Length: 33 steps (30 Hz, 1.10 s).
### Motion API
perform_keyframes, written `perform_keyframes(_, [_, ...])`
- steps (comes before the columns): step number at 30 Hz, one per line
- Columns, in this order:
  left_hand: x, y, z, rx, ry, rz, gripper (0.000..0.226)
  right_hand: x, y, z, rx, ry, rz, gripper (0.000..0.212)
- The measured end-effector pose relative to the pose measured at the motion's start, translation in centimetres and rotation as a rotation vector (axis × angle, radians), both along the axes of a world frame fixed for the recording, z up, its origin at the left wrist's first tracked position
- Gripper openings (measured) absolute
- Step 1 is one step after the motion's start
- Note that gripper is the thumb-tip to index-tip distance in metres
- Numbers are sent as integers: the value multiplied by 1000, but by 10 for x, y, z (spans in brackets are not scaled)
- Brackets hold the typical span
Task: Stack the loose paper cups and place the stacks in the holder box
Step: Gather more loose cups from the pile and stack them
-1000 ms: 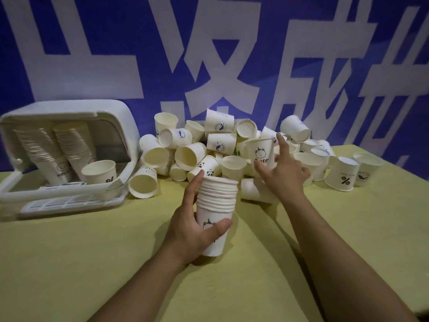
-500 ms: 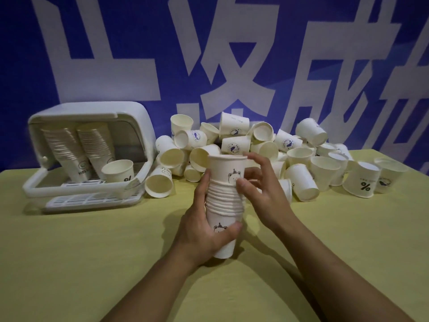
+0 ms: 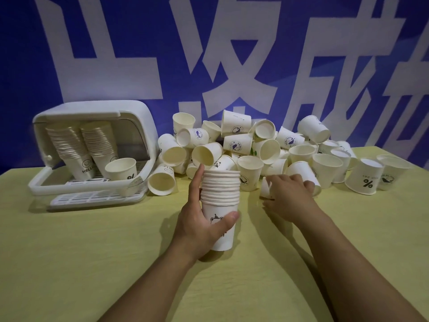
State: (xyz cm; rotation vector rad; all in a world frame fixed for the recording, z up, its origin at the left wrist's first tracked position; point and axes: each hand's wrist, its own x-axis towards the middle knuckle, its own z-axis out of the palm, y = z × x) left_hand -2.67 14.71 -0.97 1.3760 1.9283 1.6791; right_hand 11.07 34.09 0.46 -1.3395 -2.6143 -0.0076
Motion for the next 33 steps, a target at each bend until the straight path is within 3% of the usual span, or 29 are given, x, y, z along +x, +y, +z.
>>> perform_keyframes(3, [1, 1, 0, -6, -5, -11, 110, 1, 4, 0, 53, -27, -56, 71])
perform_keyframes(7, [1, 0, 0, 1, -8, -24, 110, 4, 2, 3, 38, -74, -54, 59])
perform_keyframes(10, [2, -1, 0, 7, -10, -46, 110, 6, 0, 11, -9, 14, -47, 61])
perform_keyframes(12, [2, -2, 0, 12, -14, -65, 110, 5, -2, 18, -105, 367, -47, 57])
perform_keyframes(15, [1, -2, -1, 0, -49, -120, 110, 4, -10, 26, -279, 1096, 50, 53])
perform_keyframes(18, [2, -3, -1, -61, -38, -230, 111, 4, -23, 30, -304, 1377, 222, 64])
perform_keyframes(20, [3, -2, -2, -108, -15, -293, 112, 0, -30, 28, -375, 1386, 316, 60])
perform_keyframes(24, [6, -1, -3, -120, -8, -320, 112, -14, -47, 19, -584, 1294, 450, 29])
perform_keyframes(29, [0, -1, -2, -70, -44, -257, 110, -25, -55, 15, -674, 1350, 430, 11])
perform_keyframes(31, [-2, -1, -2, -68, -36, -255, 110, -24, -52, 14, -712, 1314, 422, 29])
perform_keyframes(33, [-1, -1, -3, -74, -26, -256, 110, -22, -51, 14, -699, 1267, 423, 34])
